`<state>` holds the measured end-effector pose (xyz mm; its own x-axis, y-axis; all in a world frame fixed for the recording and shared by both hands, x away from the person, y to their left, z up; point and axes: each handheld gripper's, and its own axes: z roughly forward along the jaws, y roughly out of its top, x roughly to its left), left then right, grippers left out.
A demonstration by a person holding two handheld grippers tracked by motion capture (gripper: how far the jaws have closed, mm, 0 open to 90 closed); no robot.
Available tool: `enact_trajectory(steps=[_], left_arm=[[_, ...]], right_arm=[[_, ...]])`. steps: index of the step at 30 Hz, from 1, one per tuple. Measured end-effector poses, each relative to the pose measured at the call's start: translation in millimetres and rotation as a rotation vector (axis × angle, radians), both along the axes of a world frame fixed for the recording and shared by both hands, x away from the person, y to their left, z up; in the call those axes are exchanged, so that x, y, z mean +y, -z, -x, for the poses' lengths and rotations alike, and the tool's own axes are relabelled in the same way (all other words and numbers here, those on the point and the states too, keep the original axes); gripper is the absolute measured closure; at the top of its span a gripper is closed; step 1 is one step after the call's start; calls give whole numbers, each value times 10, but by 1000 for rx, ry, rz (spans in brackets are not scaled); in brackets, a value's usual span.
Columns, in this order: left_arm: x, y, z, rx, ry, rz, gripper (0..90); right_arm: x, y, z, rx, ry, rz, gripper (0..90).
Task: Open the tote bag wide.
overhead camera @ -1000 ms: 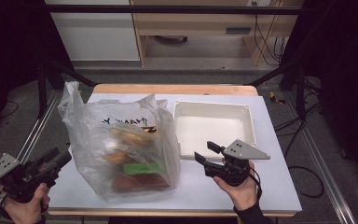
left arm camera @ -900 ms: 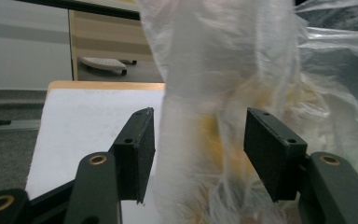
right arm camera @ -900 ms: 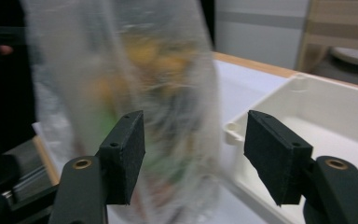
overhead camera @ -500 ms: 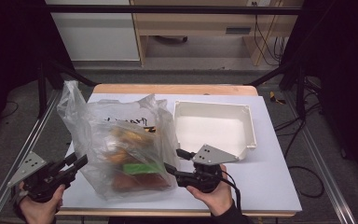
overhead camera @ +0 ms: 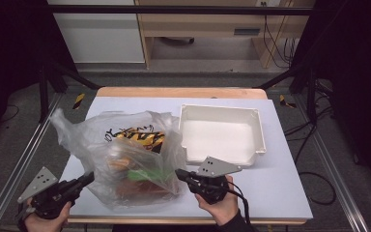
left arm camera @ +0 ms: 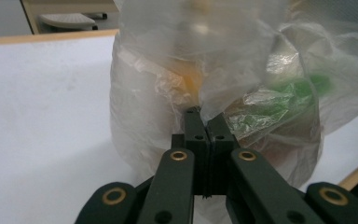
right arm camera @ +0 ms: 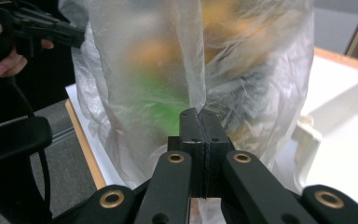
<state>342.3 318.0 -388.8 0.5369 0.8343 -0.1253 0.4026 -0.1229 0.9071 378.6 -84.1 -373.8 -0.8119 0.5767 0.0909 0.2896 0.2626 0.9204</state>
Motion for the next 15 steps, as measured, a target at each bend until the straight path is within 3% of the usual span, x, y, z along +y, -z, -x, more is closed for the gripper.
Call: enact_trajectory(steps=[7, 15], left_arm=[[-47, 344, -7, 90, 34, -65, 895], [-21, 563, 18, 163, 51, -87, 895]], right_arm=[[-128, 290, -1, 68, 28, 19, 900], [-196, 541, 16, 133, 42, 50, 900]])
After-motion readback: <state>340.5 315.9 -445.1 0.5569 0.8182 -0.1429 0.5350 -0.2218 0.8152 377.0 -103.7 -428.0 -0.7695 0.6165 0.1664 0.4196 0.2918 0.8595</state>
